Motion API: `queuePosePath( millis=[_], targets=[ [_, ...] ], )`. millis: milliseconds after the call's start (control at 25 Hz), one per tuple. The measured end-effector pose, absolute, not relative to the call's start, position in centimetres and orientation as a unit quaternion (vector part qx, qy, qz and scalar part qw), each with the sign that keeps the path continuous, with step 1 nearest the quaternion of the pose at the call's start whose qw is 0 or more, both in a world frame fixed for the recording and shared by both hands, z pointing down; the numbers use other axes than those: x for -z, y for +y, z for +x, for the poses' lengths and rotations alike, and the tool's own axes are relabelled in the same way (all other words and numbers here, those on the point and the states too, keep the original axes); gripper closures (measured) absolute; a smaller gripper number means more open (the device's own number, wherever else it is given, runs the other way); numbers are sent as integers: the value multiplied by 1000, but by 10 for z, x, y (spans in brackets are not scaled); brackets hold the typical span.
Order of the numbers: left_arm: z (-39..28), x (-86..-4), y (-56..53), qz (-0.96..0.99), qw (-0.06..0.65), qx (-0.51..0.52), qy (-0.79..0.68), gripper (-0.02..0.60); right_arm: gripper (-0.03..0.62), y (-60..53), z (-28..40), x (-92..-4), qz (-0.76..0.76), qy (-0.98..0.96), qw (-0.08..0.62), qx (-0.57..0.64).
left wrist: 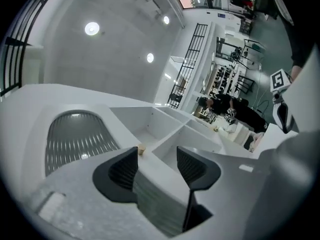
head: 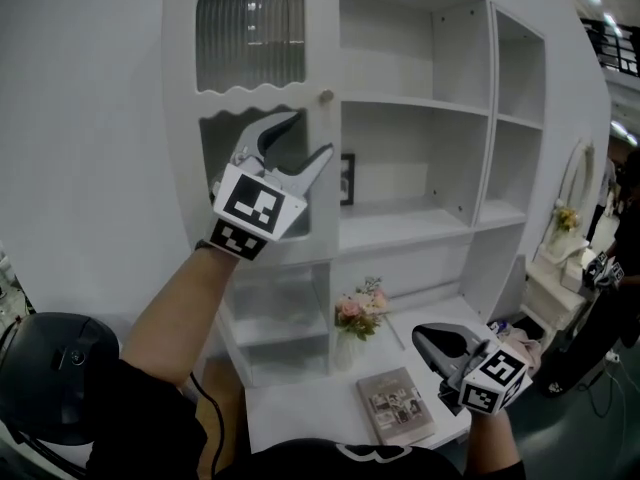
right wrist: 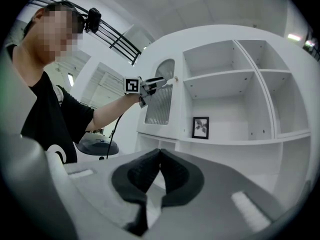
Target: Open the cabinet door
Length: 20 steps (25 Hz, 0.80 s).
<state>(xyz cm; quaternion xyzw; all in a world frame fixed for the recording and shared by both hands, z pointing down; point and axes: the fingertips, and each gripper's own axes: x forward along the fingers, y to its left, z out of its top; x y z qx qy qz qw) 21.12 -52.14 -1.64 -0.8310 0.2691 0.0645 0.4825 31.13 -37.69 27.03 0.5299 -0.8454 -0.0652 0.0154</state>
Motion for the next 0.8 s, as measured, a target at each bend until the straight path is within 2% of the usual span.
queuePosePath(
  millis=[200,520,760,800],
  targets=[
    [239,31,-541,-809,511,-31,288,325,592,-388,324,-272,535,-843,9,58],
    [262,54,-567,-784,520,-10,339,327,592,-405,332,-292,530,-847,-15,22],
    [268,65,-583,-765,526,20,371,392,592,-404,336,-298,525,-850,-43,3],
    [269,65,-584,-758,532,24,377,418,592,-404,336,-299,525,-850,-43,2]
  ],
)
